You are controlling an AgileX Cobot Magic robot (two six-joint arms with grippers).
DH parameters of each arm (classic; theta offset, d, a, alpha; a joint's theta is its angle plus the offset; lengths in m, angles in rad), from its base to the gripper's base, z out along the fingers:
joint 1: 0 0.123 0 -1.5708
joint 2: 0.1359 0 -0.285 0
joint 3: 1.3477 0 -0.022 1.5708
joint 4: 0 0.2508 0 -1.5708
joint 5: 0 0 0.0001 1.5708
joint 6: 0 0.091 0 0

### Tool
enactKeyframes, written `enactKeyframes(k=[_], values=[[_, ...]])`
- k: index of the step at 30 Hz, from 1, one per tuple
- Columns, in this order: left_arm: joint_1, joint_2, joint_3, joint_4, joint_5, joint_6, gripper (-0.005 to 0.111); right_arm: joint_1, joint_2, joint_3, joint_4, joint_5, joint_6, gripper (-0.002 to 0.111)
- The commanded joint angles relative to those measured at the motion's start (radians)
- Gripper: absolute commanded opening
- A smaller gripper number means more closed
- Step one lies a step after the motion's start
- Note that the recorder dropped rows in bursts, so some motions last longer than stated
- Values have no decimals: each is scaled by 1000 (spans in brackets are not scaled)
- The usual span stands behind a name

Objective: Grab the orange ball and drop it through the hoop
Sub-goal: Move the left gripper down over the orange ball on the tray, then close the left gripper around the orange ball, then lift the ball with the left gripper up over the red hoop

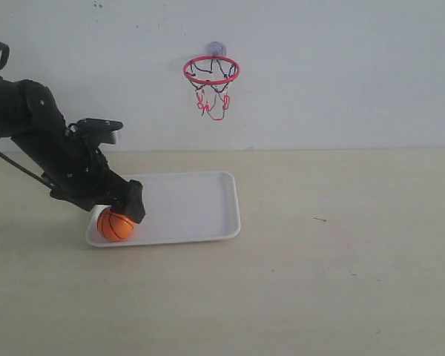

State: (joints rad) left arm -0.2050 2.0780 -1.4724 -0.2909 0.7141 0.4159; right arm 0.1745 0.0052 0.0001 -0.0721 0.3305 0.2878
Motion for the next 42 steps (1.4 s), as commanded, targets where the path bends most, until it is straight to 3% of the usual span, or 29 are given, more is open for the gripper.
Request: enactKeyframes(k=[1, 9, 12, 15, 22, 26, 37, 42], values=[[-5, 20, -6, 0, -3, 5, 91, -4, -5, 0, -8, -8, -4, 1], [-5, 52, -6, 0, -4, 5, 90, -4, -5, 0, -8, -8, -6, 1], [-5, 52, -6, 1, -10, 5, 86, -4, -5, 0, -8, -8, -4, 1], [-5, 52, -6, 1, -10, 5, 71, -4, -5, 0, -8, -8, -4, 1], [-5, 52, -6, 1, -10, 5, 22, -4, -5, 0, -8, -8, -6, 1], [-5, 50, -6, 1, -10, 39, 4, -4, -5, 0, -8, -8, -4, 1], [-5, -27, -180, -20, -106, 183, 4, -4, -5, 0, -8, -8, -6, 1], [-5, -24, -315, -171, -160, 323, 4, -4, -5, 0, -8, -8, -6, 1]])
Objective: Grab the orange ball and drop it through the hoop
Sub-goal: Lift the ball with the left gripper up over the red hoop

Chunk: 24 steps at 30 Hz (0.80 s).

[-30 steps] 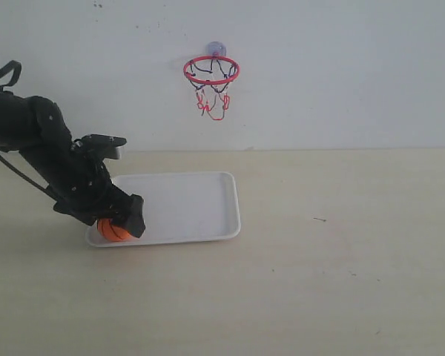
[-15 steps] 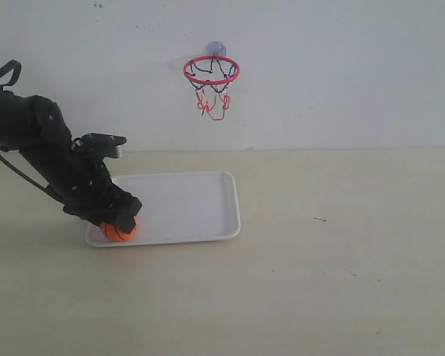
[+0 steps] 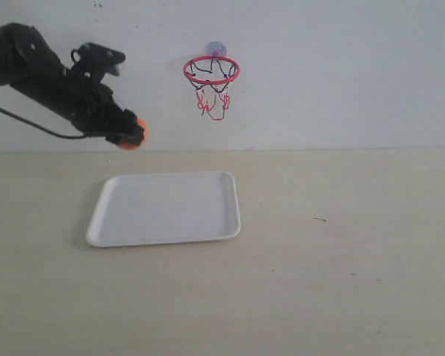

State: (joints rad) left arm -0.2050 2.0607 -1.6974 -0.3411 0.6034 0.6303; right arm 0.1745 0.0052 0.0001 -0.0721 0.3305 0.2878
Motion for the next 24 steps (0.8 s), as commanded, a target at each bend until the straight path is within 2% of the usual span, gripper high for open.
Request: enactKeyframes(k=[1, 8, 10, 18, 24], values=[[-5, -5, -115, -164, -62, 137, 4, -4, -5, 0, -8, -8, -6, 1], [-5, 81, -311, -317, -70, 176, 4, -4, -5, 0, -8, -8, -6, 1], [-5, 109, -351, -419, -86, 214, 4, -4, -5, 0, -8, -8, -6, 1], [-5, 228, -478, -878, -111, 564, 4, -4, -5, 0, -8, -8, -6, 1], [-5, 304, -546, -942, -92, 624, 4, -4, -5, 0, -8, -8, -6, 1]])
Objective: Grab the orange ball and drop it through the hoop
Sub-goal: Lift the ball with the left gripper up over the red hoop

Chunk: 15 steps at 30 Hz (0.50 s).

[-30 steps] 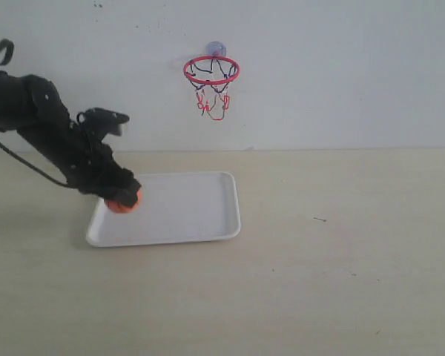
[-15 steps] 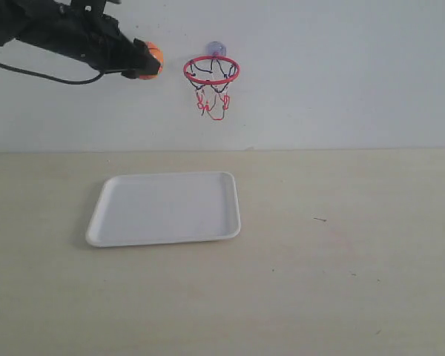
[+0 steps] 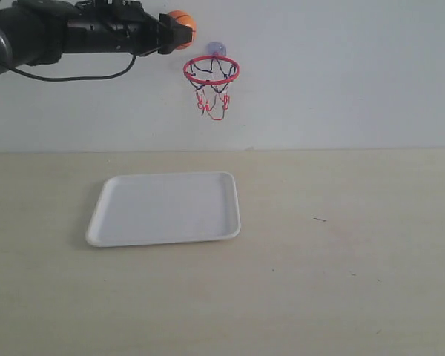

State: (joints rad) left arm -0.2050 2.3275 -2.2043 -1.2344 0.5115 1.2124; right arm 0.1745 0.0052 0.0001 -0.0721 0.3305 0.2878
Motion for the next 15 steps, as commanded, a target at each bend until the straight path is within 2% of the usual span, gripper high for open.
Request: enactKeyframes(k=[1, 5, 15], values=[[-5, 47, -50, -56, 5, 42, 4, -4, -5, 0, -8, -8, -2, 1], [-12, 70, -88, -89, 28, 42, 4, -4, -5, 0, -8, -8, -2, 1], [-52, 72, -92, -148, 7, 64, 4, -4, -5, 0, -8, -8, -2, 1]])
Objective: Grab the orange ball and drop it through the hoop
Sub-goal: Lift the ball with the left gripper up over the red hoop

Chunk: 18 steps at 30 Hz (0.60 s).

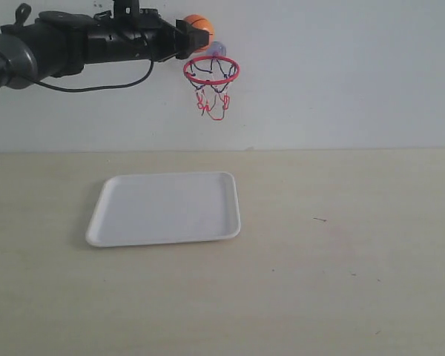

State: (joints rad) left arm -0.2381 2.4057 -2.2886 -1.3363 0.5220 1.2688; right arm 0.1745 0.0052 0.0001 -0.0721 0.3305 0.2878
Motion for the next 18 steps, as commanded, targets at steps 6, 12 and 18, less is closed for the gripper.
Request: enactKeyframes(k=[6, 12, 18], values=[[-30, -6, -8, -66, -22, 34, 5, -4, -5, 0, -8, -8, -2, 1], [-30, -6, -8, -61, -7, 34, 29, -4, -5, 0, -8, -8, -2, 1], [-21, -6, -8, -61, -9, 34, 52, -4, -5, 0, -8, -8, -2, 1]])
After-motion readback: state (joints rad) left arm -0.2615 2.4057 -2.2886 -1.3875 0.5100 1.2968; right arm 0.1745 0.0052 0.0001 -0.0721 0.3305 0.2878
